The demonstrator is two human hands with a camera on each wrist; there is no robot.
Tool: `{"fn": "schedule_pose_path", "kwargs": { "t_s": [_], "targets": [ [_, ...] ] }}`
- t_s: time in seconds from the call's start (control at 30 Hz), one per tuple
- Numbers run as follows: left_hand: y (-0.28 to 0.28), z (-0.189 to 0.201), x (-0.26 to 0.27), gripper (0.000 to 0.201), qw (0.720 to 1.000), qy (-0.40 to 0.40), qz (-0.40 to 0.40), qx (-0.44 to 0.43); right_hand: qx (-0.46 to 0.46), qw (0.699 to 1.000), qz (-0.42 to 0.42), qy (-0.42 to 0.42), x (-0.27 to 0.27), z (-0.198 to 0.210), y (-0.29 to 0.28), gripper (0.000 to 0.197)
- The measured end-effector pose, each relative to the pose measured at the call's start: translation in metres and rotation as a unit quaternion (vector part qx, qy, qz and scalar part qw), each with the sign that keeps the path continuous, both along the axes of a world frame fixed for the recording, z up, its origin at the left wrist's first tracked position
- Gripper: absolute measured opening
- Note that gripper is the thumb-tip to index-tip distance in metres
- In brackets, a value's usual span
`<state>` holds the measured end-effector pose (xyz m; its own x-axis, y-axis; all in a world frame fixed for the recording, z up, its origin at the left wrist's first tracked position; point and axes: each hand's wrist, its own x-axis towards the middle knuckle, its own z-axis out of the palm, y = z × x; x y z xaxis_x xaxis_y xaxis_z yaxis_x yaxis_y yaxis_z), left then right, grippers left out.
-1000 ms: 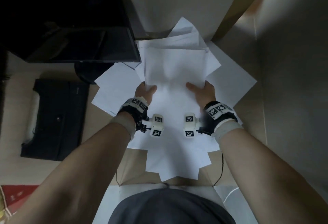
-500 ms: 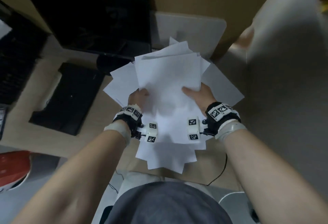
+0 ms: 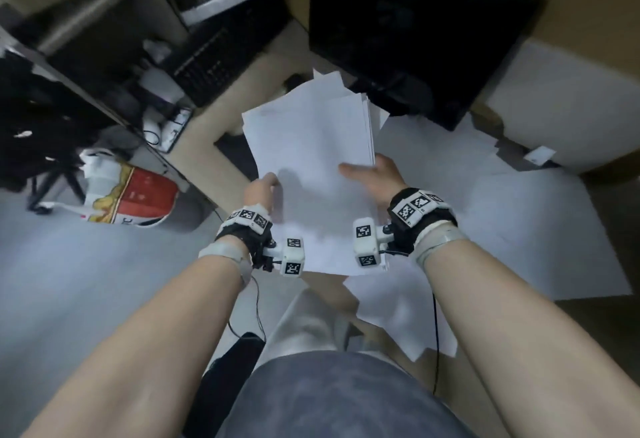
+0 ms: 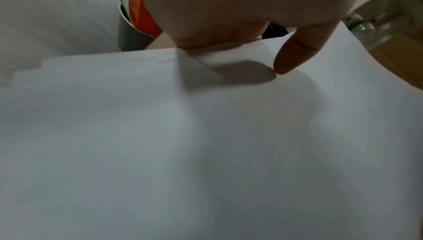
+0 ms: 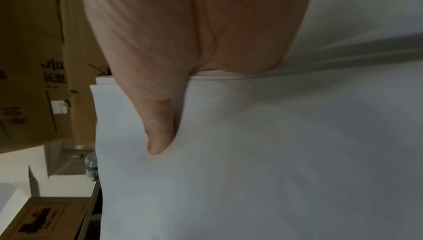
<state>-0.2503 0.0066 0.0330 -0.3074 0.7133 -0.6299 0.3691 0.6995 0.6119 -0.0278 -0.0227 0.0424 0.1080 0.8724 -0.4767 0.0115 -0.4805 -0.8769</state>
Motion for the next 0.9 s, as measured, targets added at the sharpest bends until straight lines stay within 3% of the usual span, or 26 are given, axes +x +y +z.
{"fn": "schedule_pose_path", "kwargs": {
  "t_s": [0.2,0.27,0.33,0.43,0.57,0.67,0.73,0.8,0.9],
  "targets": [
    [0.009,-0.008,0.002,0.056,0.999,-0.001,-0.034,0.01,-0.041,0.998,-0.041,-0.007,0.005,-0.013,0.005,0.021],
    [0.012,-0.014,0.019,0.061,0.995,-0.006,-0.098,0.004,-0.073,0.994,-0.071,-0.039,0.023,-0.023,0.001,0.016],
    [0.018,-0.036,0.034,0.053,0.987,-0.005,-0.159,-0.023,-0.104,0.989,-0.084,-0.06,0.044,-0.027,-0.005,0.014],
    [0.021,-0.041,0.065,0.035,0.98,-0.021,-0.192,-0.035,-0.152,0.982,-0.086,-0.078,0.074,-0.034,-0.013,0.018],
    [0.034,-0.069,0.09,0.041,0.971,-0.048,-0.198,-0.127,-0.21,0.968,-0.109,-0.088,0.097,-0.073,-0.017,0.038],
    [0.044,-0.09,0.099,0.023,0.959,-0.026,-0.241,-0.148,-0.248,0.958,-0.117,-0.086,0.101,-0.091,-0.023,0.037],
    [0.051,-0.099,0.104,0.028,0.948,0.029,-0.297,-0.109,-0.257,0.954,-0.129,-0.09,0.101,-0.095,-0.024,0.035],
    [0.056,-0.103,0.109,0.046,0.933,0.078,-0.342,-0.082,-0.255,0.951,-0.146,-0.095,0.101,-0.099,-0.023,0.033],
    [0.064,-0.104,0.118,0.045,0.908,0.097,-0.385,-0.131,-0.251,0.947,-0.162,-0.117,0.1,-0.105,-0.017,0.036]
  ]
}}
